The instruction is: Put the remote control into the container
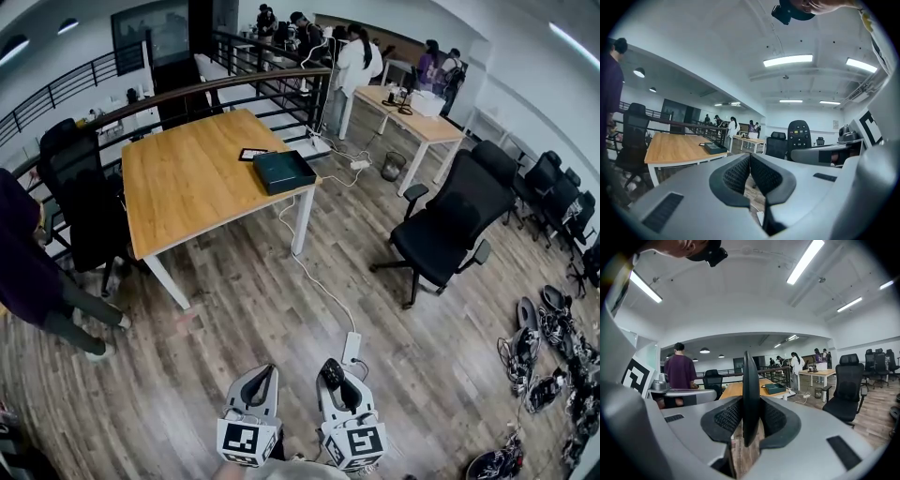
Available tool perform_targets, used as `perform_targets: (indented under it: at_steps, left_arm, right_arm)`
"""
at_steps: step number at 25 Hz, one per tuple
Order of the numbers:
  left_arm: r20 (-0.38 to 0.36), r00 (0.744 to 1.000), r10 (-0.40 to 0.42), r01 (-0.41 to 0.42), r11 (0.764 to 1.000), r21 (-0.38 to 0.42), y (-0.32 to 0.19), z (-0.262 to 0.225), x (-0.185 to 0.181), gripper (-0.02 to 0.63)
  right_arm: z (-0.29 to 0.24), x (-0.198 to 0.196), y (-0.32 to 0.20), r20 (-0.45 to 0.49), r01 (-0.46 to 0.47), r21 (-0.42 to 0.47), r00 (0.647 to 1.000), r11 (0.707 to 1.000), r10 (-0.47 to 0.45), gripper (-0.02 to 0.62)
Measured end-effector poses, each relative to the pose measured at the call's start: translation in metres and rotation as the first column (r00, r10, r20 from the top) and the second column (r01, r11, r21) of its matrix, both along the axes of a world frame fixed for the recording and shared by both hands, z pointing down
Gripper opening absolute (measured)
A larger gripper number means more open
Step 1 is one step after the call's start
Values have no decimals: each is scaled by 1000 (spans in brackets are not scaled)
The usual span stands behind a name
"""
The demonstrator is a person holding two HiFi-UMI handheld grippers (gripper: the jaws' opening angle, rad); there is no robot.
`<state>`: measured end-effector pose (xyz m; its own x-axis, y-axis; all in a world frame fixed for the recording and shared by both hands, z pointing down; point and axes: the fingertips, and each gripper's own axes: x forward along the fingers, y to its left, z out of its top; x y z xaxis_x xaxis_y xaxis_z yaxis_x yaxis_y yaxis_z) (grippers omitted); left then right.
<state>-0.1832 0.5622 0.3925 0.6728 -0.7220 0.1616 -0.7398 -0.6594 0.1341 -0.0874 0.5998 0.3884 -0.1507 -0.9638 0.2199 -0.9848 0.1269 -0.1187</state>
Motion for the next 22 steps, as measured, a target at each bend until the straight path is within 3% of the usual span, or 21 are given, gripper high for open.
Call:
perform_targets:
  at_steps: [10, 16, 22]
  left_arm:
    - [9, 996, 85, -85, 996, 1, -123, -12, 3, 14]
    - [-13, 993, 119, -119, 993, 12, -149, -11, 16, 14]
    - [-8, 996, 90, -90, 996, 2, -179, -2, 16, 14]
  right_arm:
    - [-8, 0, -106, -11, -72, -17, 997, 997, 72, 118]
    - [-11, 7, -136, -44, -83, -14, 996, 996, 82, 118]
    - [0, 12, -176, -36, -62, -21, 997, 998, 62, 118]
